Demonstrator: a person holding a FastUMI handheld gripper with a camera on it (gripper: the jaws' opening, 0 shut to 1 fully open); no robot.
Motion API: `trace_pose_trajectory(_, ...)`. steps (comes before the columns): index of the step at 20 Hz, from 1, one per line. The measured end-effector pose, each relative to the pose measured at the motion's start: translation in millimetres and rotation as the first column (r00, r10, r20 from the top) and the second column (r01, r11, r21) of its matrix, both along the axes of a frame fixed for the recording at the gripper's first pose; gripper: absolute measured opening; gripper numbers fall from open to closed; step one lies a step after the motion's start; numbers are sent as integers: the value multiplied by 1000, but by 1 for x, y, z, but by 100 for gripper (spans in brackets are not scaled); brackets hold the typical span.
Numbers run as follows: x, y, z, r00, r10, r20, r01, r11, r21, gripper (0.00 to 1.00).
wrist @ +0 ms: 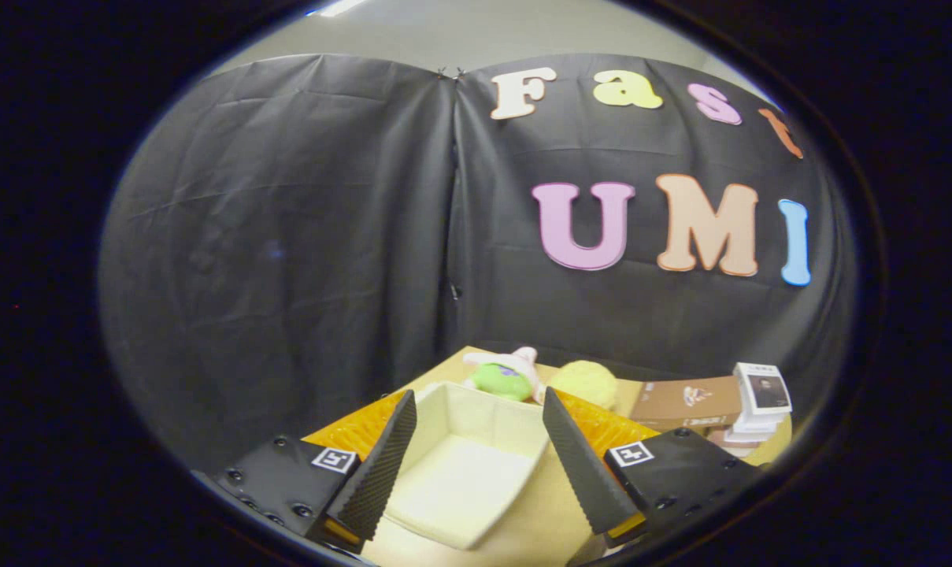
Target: Open the storage box then place both shoes into the box .Put the left shoe in first, then the right shoe, with the right side of both shoes facing outward in a uniform manner.
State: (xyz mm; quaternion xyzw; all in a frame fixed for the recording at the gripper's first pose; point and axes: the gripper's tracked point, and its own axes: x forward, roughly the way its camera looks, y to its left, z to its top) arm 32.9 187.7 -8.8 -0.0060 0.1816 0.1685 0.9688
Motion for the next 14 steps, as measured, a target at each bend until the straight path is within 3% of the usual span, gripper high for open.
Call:
trace_pose_trajectory(8,-17,-145,-41,982,-172,-76,167,984,-68,100)
trace_pose_trajectory(14,-42,-216,-105,953,-230,-196,205,968,-143,100)
